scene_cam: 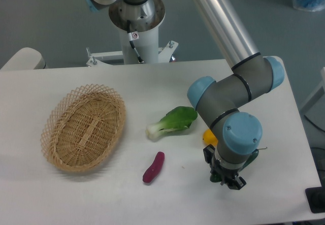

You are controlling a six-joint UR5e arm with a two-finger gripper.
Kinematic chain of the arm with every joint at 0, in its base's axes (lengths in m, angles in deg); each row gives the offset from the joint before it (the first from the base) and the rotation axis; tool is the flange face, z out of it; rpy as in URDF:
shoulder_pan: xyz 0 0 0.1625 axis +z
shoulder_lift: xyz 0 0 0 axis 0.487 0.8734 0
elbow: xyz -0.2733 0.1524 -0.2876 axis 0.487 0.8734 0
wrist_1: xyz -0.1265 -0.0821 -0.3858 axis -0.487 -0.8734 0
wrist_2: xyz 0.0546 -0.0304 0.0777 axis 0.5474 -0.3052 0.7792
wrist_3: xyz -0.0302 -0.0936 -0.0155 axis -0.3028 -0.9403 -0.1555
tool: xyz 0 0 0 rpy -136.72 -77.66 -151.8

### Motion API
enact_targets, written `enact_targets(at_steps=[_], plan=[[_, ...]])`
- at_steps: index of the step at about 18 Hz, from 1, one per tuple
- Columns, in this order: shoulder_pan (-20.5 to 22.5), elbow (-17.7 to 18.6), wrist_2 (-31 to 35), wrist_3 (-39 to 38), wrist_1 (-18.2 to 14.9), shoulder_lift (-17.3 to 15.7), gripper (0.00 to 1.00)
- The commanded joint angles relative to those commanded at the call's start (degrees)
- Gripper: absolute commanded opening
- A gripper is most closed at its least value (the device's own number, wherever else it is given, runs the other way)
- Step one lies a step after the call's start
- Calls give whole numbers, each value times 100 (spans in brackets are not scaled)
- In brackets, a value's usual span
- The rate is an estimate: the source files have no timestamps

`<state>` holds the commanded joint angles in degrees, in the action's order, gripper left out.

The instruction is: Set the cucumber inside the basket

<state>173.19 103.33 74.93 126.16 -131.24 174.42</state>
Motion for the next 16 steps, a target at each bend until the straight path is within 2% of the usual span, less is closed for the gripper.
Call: enact_targets(at_steps=[10,13,16], plan=[[-141,88,0,-79,-9,-61,38],[-167,316,-70,-79,35,-193,37],[-369,544,-62,-263,61,-351,37]])
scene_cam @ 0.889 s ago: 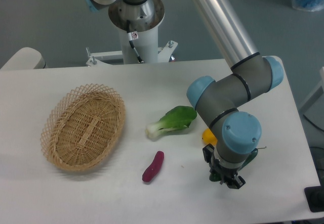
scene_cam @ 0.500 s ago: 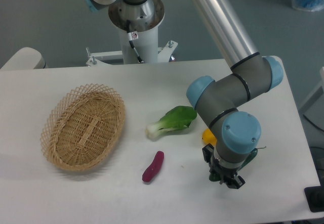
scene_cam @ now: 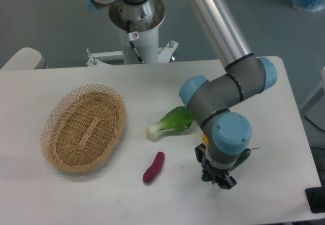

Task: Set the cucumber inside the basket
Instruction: 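Carry the cucumber over the wicker basket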

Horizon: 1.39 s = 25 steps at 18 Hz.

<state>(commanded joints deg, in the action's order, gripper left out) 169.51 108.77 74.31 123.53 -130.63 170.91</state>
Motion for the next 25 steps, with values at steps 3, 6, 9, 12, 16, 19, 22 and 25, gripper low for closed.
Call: enact_targets(at_steps=[3,6,9,12,16,19,22,25], plan=[[-228,395,-9,-193,62,-290,37],[-457,887,-44,-439,62,-658,37],[-860,1423,-105,-799,62,-1159,37],[-1221,1880,-114,-950,62,-1564,37],[-1669,2311,-105,-1248,70,-1942,37],[-1986,2506,-105,-1397,70,-2048,37],[-2433,2541,-97,-1784,132,-2040,37],[-2803,2629,-97,-1864,543,-1909,37]])
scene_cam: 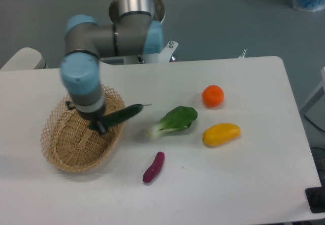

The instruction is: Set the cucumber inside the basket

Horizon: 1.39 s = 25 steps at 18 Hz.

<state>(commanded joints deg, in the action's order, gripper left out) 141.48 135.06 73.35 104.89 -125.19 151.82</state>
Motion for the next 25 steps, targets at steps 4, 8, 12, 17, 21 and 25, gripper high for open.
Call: enact_targets(at_steps=[4,8,12,17,21,25], plan=[[-238,175,9,-324,195,176,38],[-265,299,9,-387,204,273,40],[-370,185,9,-545,239,536,48],[-370,176,9,-518,582,537,100],[-335,132,9,-501,582,493,100],[-169,-61,44,-448,582,493,100]])
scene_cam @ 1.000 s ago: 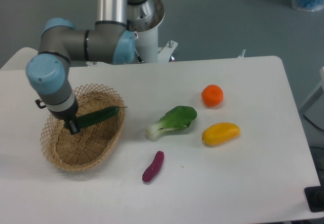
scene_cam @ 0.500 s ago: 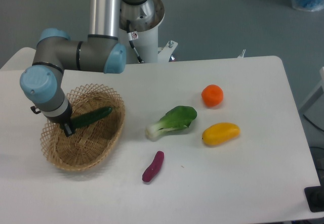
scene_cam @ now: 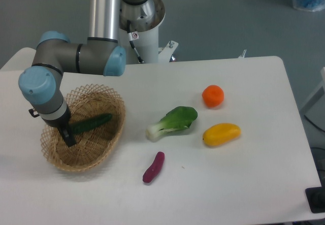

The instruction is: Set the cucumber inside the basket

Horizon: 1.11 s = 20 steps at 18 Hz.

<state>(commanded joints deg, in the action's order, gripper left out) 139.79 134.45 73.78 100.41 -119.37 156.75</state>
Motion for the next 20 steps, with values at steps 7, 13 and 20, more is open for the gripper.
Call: enact_targets(at_steps=[7,13,20], plan=[[851,-150,9,755,-79,-105,100],[1511,-387,9,1317,-123,-88,100],[2258,-1002,9,2153,-483,246,100]])
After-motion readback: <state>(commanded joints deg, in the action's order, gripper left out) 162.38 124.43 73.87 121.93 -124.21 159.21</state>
